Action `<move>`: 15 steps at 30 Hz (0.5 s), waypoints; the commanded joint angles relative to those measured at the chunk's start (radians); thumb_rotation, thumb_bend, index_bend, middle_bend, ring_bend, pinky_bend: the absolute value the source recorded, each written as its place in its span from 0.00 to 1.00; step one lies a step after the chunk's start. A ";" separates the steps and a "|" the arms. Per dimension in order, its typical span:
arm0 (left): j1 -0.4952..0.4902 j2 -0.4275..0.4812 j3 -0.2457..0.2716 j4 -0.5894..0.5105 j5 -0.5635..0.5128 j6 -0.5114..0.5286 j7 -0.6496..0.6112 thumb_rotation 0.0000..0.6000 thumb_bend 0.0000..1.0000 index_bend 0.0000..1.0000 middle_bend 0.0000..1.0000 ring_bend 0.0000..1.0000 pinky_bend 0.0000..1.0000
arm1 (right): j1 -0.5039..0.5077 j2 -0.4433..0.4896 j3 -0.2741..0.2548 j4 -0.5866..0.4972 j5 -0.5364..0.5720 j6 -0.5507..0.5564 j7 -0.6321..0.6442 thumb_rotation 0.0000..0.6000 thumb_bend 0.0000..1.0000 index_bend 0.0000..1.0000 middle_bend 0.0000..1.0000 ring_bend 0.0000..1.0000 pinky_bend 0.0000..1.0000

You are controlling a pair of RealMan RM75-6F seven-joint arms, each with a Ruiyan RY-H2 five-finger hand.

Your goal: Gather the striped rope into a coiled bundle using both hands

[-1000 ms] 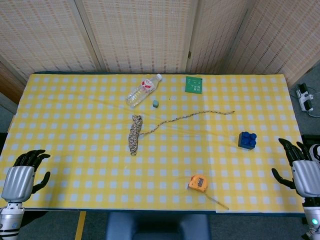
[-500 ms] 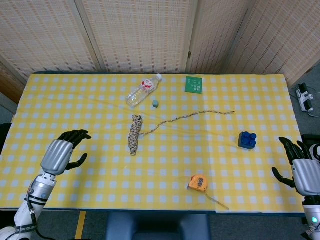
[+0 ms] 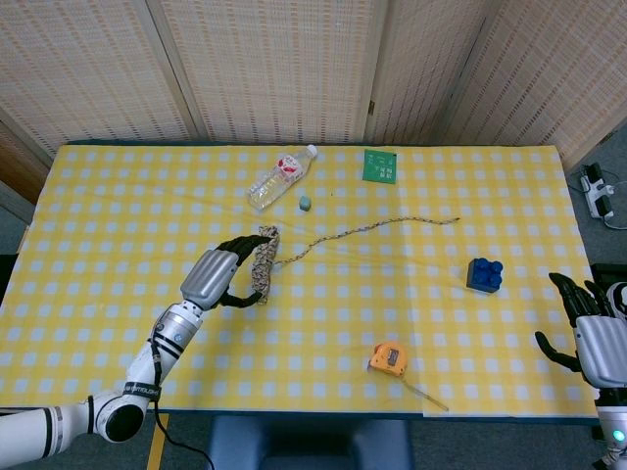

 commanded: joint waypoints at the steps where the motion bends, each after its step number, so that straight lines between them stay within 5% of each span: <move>1: -0.084 -0.096 -0.005 0.065 -0.131 -0.011 0.111 1.00 0.26 0.08 0.12 0.10 0.19 | -0.002 0.002 -0.001 -0.001 0.000 0.001 0.001 1.00 0.35 0.02 0.12 0.17 0.08; 10: -0.176 -0.264 -0.027 0.190 -0.336 0.066 0.235 1.00 0.26 0.02 0.05 0.04 0.15 | -0.006 0.002 -0.004 -0.005 -0.005 0.000 0.004 1.00 0.36 0.02 0.12 0.17 0.08; 15: -0.197 -0.343 -0.028 0.277 -0.361 0.116 0.248 1.00 0.26 0.01 0.04 0.03 0.15 | -0.006 0.002 -0.005 -0.006 -0.008 -0.003 0.007 1.00 0.36 0.02 0.12 0.17 0.08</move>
